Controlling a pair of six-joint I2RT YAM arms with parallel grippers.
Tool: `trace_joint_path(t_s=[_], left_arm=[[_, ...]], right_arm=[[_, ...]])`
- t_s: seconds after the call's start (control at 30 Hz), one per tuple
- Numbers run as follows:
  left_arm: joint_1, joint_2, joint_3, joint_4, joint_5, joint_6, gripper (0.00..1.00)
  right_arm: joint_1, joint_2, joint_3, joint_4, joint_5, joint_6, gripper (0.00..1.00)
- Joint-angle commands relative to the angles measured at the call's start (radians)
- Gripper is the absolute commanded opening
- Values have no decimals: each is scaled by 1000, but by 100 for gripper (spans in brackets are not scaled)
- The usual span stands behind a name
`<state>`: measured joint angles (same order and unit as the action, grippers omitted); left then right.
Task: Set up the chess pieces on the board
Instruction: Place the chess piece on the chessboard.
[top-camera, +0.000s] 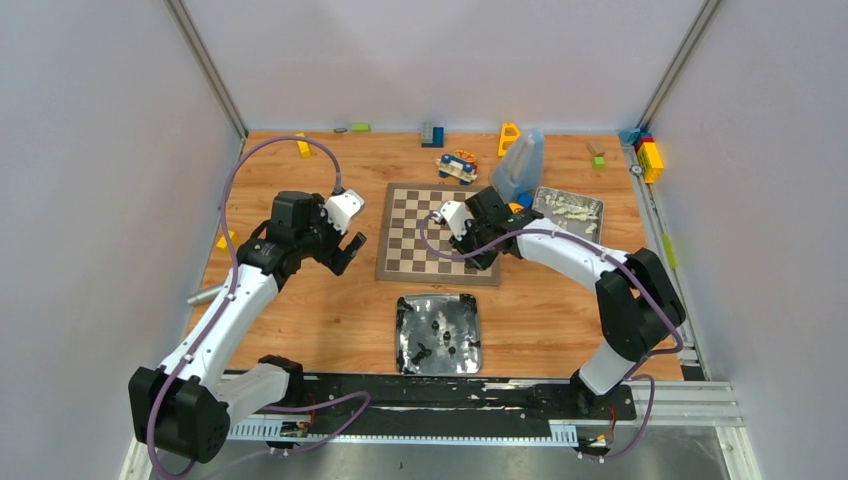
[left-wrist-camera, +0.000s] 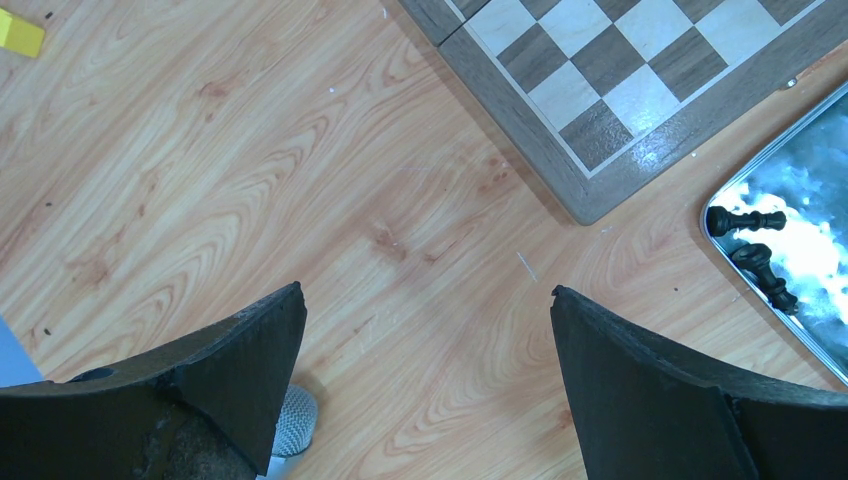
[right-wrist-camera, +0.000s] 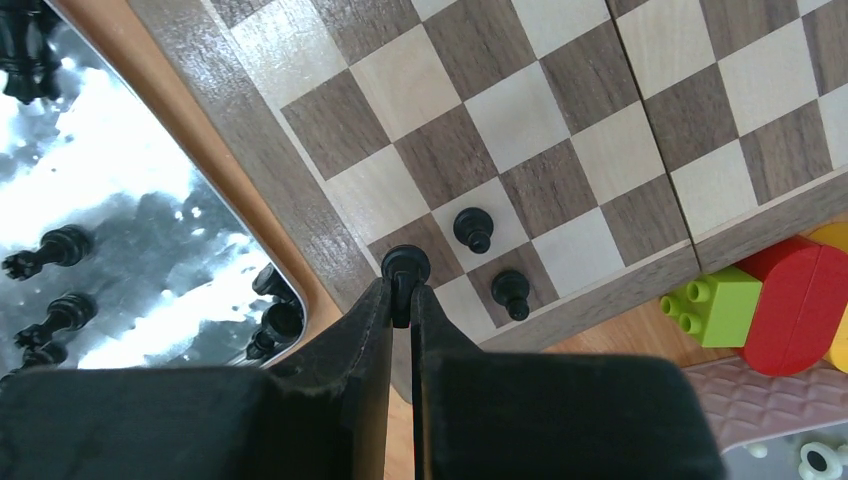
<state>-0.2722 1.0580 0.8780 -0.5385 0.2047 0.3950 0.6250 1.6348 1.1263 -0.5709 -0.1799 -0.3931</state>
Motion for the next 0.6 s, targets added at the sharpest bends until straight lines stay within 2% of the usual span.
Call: trace_joint_path(t_s=[0.0, 0.4, 0.57], left_arm=[[7, -15, 0, 22, 18, -9, 100], [7, -12, -3, 24, 18, -5, 100], [7, -12, -3, 25, 19, -4, 100]], right_arm=[[-5, 39, 41, 17, 43, 0, 0], [-11, 75, 36, 24, 58, -13, 0], [-12, 74, 41, 14, 53, -15, 3]])
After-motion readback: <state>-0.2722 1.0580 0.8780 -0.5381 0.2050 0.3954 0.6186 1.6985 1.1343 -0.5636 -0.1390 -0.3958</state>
